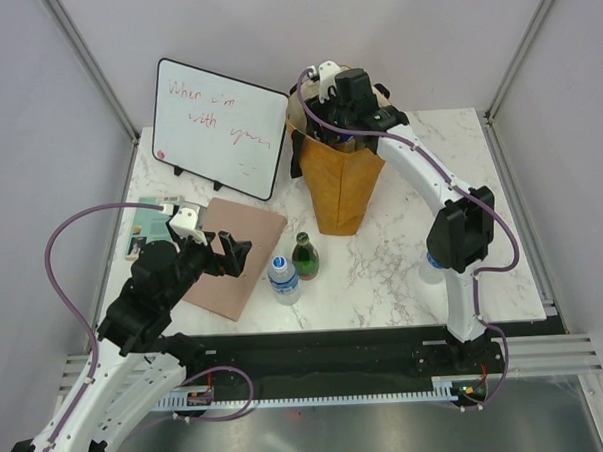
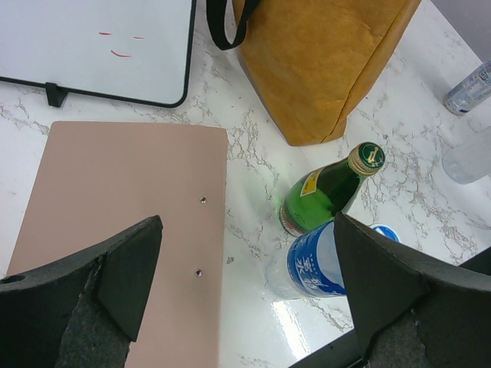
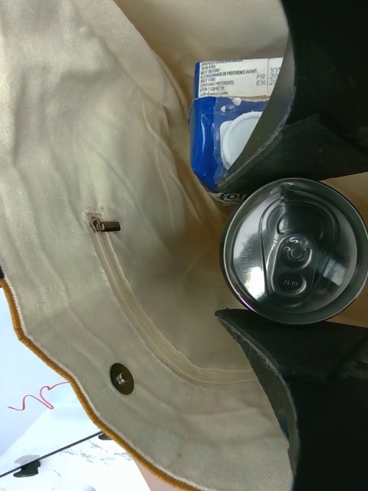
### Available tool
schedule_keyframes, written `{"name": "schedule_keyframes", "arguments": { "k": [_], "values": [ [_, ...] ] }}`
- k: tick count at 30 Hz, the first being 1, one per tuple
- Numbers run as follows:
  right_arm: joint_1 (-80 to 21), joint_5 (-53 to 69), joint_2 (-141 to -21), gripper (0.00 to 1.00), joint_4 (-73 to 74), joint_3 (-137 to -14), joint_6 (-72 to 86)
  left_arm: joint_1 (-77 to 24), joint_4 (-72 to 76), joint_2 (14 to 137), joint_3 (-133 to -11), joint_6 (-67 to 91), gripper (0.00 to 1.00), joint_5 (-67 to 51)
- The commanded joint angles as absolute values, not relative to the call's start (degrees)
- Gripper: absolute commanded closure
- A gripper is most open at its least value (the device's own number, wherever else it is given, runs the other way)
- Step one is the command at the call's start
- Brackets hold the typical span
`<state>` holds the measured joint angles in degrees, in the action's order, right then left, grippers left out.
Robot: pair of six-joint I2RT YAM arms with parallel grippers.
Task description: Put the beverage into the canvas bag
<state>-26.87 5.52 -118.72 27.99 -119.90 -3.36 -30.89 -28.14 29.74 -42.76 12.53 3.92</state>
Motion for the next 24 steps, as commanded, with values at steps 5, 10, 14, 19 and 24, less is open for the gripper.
{"name": "schedule_keyframes", "arguments": {
  "k": [5, 10, 14, 19, 24],
  "values": [
    [-26.63, 4.92, -119.61, 1.00, 20.65, -118.48, -4.83, -31.11, -25.93, 29.88, -42.80, 11.43, 0.00, 3.25],
    [-26.63, 4.92, -120.76, 1.00, 20.65, -116.99, -4.40, -31.20, -25.93, 29.79, -42.71, 11.43, 0.00, 3.34],
    [-26.63, 5.36, -121.55, 0.99, 20.65, -115.67, -4.13, -31.20, -25.93, 29.88, -42.72, 11.43, 0.00, 3.34],
    [-26.63, 4.92, -122.17, 0.90, 20.57, -114.09, -4.31, -31.20, -26.01, 29.97, -42.72, 11.43, 0.00, 3.25],
    [-26.72, 3.26, -122.52, 0.69, 20.57, -113.38, -4.22, -31.20, -25.84, 29.97, -42.71, 11.43, 0.00, 3.25]
  ]
}}
